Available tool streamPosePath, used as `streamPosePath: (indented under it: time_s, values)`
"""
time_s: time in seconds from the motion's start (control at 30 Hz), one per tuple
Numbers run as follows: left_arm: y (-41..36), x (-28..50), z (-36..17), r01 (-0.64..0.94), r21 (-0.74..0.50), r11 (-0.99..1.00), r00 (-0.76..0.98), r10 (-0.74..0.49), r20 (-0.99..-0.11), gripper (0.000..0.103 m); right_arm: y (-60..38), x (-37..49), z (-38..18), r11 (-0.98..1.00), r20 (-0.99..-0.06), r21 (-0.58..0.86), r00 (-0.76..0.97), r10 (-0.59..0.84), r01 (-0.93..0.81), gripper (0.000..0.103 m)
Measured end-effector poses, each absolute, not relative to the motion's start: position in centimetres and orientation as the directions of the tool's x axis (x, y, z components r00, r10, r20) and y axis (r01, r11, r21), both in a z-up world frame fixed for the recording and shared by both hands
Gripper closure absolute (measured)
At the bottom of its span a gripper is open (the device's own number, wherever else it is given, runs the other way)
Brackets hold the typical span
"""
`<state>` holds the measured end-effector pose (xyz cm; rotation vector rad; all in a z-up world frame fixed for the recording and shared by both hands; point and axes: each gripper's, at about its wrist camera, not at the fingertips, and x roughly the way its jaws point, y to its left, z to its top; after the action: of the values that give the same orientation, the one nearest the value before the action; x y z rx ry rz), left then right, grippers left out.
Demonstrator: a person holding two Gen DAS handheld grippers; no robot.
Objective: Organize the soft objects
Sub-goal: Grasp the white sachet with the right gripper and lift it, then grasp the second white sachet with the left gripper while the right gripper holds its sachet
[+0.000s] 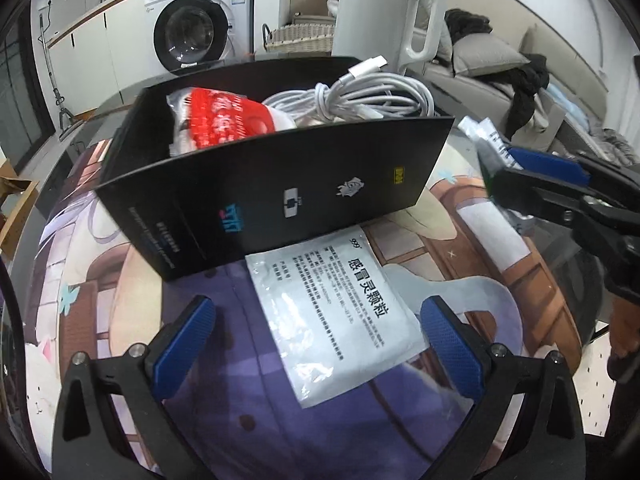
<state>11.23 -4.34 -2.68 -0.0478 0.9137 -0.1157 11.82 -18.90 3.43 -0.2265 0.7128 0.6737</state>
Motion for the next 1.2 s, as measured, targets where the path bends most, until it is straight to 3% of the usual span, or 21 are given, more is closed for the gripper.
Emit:
streamPosePath:
  time_s: [0.2, 0.27, 0.4, 0.43, 0.53, 0.7, 1.2]
  values:
    - [-5.2, 11.4, -3.0, 0.083, -0.040, 0.996, 0.601, -0.082, -0.795, 0.002, -19.1, 11.9, 3.4, 0.770, -0.666, 0.030, 0.562, 0.491, -0.637, 0.065]
    - [-5.1, 11.3, -2.8, 0.081, -0.038, 0.996, 0.610, -0.080, -0.788, 0.008, -19.1, 11.9, 3.4, 0.769, -0.666, 0.030, 0.561, 0.492, -0.638, 0.065]
    - [-5.0, 10.9, -2.6, 0.103, -0.039, 0.994, 0.639, -0.096, -0.764, 0.034, -18.9, 11.7, 3.5, 0.760, -0.664, 0.031, 0.555, 0.501, -0.649, 0.065]
    - [-4.9, 10.8, -2.6, 0.103, -0.045, 0.994, 0.644, -0.101, -0.758, 0.048, -18.8, 11.6, 3.5, 0.757, -0.664, 0.030, 0.552, 0.503, -0.653, 0.065]
    - [-4.3, 10.4, -2.5, 0.080, -0.061, 0.995, 0.666, -0.099, -0.739, 0.072, -18.6, 11.6, 3.4, 0.753, -0.667, 0.027, 0.549, 0.504, -0.658, 0.065]
    - [-3.6, 10.1, -2.5, 0.100, -0.084, 0.991, 0.670, -0.130, -0.731, 0.078, -18.4, 11.6, 3.4, 0.751, -0.668, 0.026, 0.548, 0.505, -0.660, 0.065]
    - [-1.7, 7.0, 0.1, 0.124, -0.117, 0.985, 0.743, -0.170, -0.647, 0.078, -17.7, 10.7, 4.1, 0.733, -0.640, 0.022, 0.554, 0.533, -0.680, 0.065]
